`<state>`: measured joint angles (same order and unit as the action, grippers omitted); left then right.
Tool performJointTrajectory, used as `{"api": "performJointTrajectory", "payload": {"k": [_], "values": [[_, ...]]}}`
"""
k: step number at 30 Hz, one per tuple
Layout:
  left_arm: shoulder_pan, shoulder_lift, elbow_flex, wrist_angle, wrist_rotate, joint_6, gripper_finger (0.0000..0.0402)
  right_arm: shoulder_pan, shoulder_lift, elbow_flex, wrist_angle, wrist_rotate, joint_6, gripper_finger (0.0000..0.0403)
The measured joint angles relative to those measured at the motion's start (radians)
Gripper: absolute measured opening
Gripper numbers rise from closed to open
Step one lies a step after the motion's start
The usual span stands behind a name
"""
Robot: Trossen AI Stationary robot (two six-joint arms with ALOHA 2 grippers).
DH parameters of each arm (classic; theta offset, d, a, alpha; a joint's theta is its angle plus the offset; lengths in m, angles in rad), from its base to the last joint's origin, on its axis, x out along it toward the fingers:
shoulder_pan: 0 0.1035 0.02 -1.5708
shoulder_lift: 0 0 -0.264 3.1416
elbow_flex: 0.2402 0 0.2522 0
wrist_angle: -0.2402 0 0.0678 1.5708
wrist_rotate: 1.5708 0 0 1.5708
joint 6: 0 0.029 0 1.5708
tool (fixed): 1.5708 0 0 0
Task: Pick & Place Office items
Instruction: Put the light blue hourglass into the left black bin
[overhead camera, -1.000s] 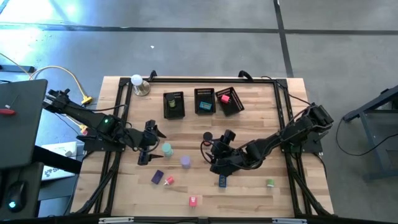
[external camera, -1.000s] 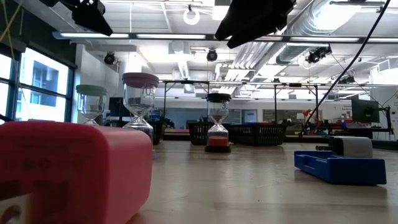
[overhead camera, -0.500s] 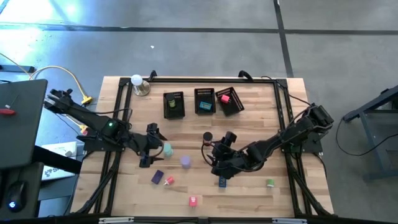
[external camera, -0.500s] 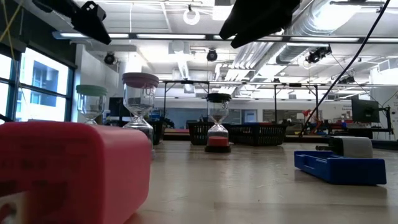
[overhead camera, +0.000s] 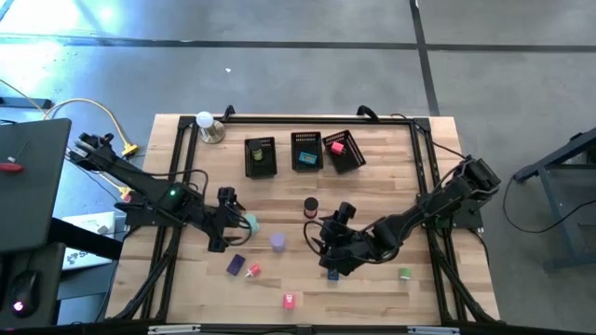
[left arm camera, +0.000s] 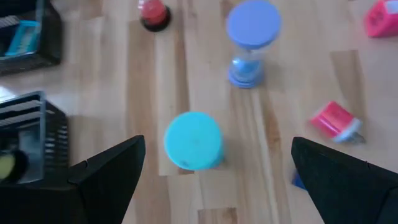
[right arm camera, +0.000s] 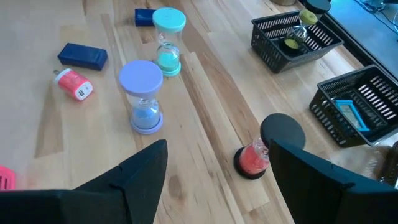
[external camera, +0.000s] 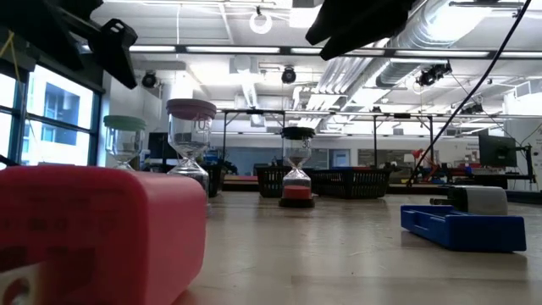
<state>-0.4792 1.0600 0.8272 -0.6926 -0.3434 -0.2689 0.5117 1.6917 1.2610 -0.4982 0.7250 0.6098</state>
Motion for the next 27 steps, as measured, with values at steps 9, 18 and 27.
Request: {"api": "performJointTrajectory", "payload": {"k": [9, 18, 27], "values": [[0.034, 0.06, 0.0, -0.003, -0.018, -0.007, 0.0394, -0.001, 0.0, 0.0, 0.017, -0.001, 0.0, 0.027], [0.087, 0.162, 0.0, 0.031, -0.015, -0.032, 0.0394, 0.013, 0.0, 0.0, 0.013, -0.006, 0.018, 0.027], [0.116, 0.257, 0.0, 0.054, 0.075, -0.045, 0.0394, 0.012, 0.0, 0.0, 0.007, -0.006, 0.015, 0.027]]}}
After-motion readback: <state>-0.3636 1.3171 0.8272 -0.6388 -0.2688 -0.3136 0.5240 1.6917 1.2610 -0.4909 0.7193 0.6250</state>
